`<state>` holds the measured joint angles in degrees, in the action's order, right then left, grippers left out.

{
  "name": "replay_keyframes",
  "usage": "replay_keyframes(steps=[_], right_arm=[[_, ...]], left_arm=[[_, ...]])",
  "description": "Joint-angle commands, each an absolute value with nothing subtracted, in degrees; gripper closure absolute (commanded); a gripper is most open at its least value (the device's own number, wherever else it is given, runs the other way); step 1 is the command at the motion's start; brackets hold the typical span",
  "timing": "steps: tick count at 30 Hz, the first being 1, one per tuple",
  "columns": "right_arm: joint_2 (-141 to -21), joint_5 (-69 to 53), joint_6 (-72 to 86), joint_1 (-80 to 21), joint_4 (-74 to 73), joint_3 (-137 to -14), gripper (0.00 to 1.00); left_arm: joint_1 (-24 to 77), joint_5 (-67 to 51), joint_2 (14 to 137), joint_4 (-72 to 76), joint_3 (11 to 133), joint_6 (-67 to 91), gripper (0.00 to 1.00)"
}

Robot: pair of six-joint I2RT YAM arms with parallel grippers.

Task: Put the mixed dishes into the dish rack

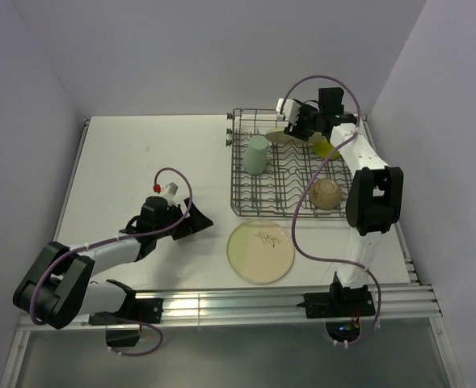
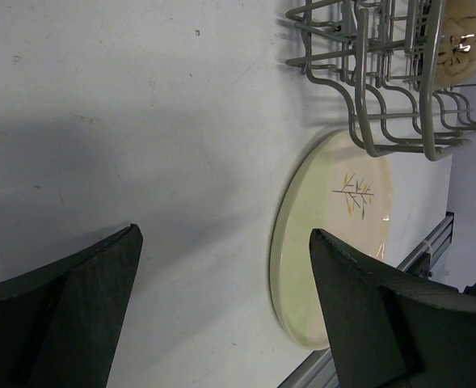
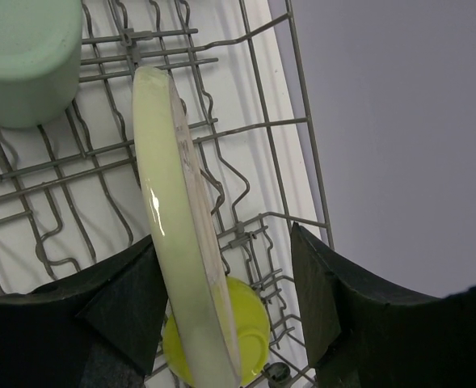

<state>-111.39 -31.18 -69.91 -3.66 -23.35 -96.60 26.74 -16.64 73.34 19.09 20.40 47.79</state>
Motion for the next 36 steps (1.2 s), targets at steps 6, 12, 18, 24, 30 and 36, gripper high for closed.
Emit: replay_keyframes(steps=[6, 12, 18, 24, 30, 36], right_arm=[[-104.68, -33.49, -69.61, -3.51, -21.0, -94.48, 0.34], [-101.79, -34.36, -70.66, -4.22, -22.15, -92.47, 0.34], [-99.67, -35.86, -71.54, -4.92, -23.54, -90.53, 0.34], [-99.23, -35.6, -72.42, -6.68, -24.52, -89.47, 0.34], [-96.34, -37.79, -71.29, -9.05, -25.05, -90.0, 0.33], [-90.36, -37.79, -64.44, -13.0, -19.87, -92.45, 0.33]], left_arm=[[27.33, -17.14, 72.07, 21.36, 21.01, 48.69, 0.09], [27.68, -16.79, 71.72, 21.09, 21.0, 48.69, 0.09], [28.12, -16.7, 72.33, 20.83, 21.53, 48.6, 0.09], [28.39, -16.43, 73.47, 21.09, 21.62, 48.78, 0.09], [28.48, -15.91, 73.22, 19.17, 22.5, 48.6, 0.09], [29.7, -17.05, 73.21, 13.99, 25.04, 48.78, 0.1]])
